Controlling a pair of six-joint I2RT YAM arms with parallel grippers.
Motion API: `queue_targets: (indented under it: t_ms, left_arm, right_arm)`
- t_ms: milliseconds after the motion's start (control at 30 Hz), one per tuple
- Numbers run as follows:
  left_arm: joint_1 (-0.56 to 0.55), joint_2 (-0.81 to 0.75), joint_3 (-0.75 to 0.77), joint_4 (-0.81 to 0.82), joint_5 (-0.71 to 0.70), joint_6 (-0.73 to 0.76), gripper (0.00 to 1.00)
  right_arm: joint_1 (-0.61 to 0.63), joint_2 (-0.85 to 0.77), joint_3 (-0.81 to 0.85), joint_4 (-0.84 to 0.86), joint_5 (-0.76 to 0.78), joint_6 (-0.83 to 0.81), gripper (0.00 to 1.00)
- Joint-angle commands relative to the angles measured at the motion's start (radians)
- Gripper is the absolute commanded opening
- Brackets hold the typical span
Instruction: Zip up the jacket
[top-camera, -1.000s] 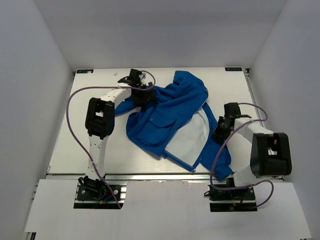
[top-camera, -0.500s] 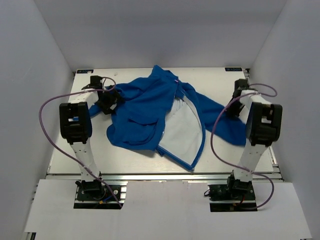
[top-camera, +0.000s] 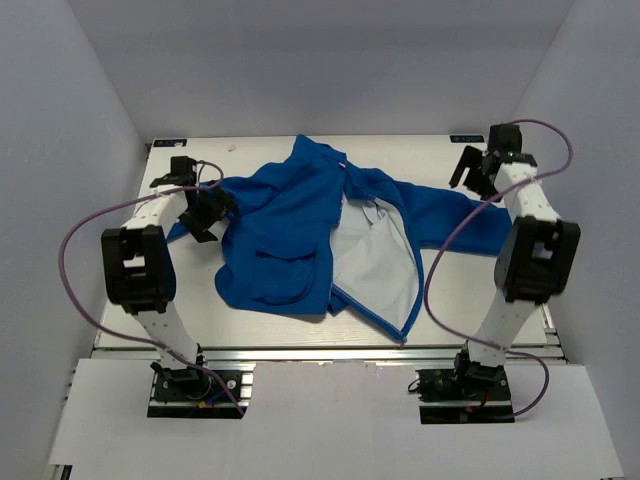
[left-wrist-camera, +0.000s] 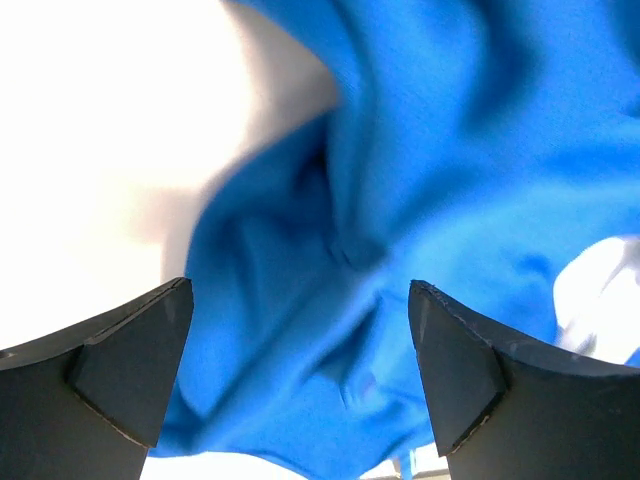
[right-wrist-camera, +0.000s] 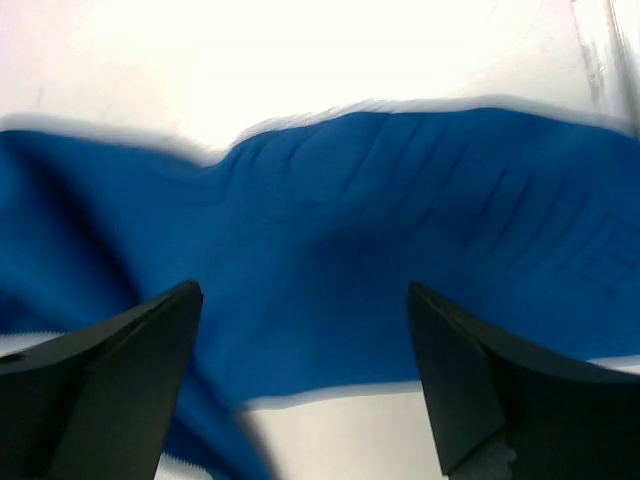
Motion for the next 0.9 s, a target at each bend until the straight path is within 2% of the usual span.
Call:
queue_targets:
  t_ms: [0,100,200,333,367,433,467,500,567,633,767,800,867]
  left_arm:
    - [0.002,-0.162,-0.014,-0.029,0.013,0.027,0.98]
    - [-0.014,-0.21,-0.014,-0.069,-0.028,0.047,0.98]
    - [-0.04,-0.277,-0.049,-0.059,-0.002,0.085,0.98]
    - [-0.226,-0.325,-0.095,-0.006,0.038,0.156,0.98]
    - [-0.336,-0.325,-0.089,0.001,0.036,0.171,0.98]
    - [-0.453,-0.33,-0.101,0.053,0.057,0.272,0.98]
    - [-0.559,-0.347,-0.116,0.073,0.067,0.307,0.98]
    - [-0.604,-0.354,-0.145,0.086,0.052,0.33,0.98]
    - [-0.659,-0.395,-0.184,0.113,0.077,0.375,0.98]
    - [-0.666,-0.434,-0.256,0.178,0.14,0.386,0.98]
    - [-0.667,-0.509,-0.313,0.222,0.137,0.39,0.98]
    - [-0.667,-0.526,-0.316,0.219,0.137,0.404,0.98]
    - [-0.667,-0.535,-0.321,0.212,0.114,0.415,0.98]
  right_arm:
    - [0.071,-0.195,-0.233,0.056,-0.052,-0.024,0.89]
    - [0.117,-0.368,-0.414,0.086,-0.095,-0.008,0.89]
    - [0.224,-0.427,-0.484,0.151,-0.081,-0.078,0.89]
    - [0.397,-0.355,-0.32,0.173,0.038,-0.252,0.89]
    - [0.44,-0.336,-0.3,0.203,0.048,-0.274,0.89]
    - [0.447,-0.254,-0.256,0.251,-0.052,-0.384,0.89]
    - [0.447,-0.218,-0.184,0.265,-0.065,-0.404,0.89]
    - [0.447,-0.133,-0.132,0.242,-0.112,-0.431,0.88]
    - [0.447,-0.047,0.002,0.195,-0.206,-0.528,0.86]
    - [0.447,0.053,0.045,0.207,-0.266,-0.588,0.85]
    - [0.445,0.207,0.194,0.201,-0.262,-0.625,0.83]
    - [0.445,0.258,0.273,0.146,-0.269,-0.63,0.78]
    - [0.445,0.291,0.324,0.106,-0.305,-0.631,0.74]
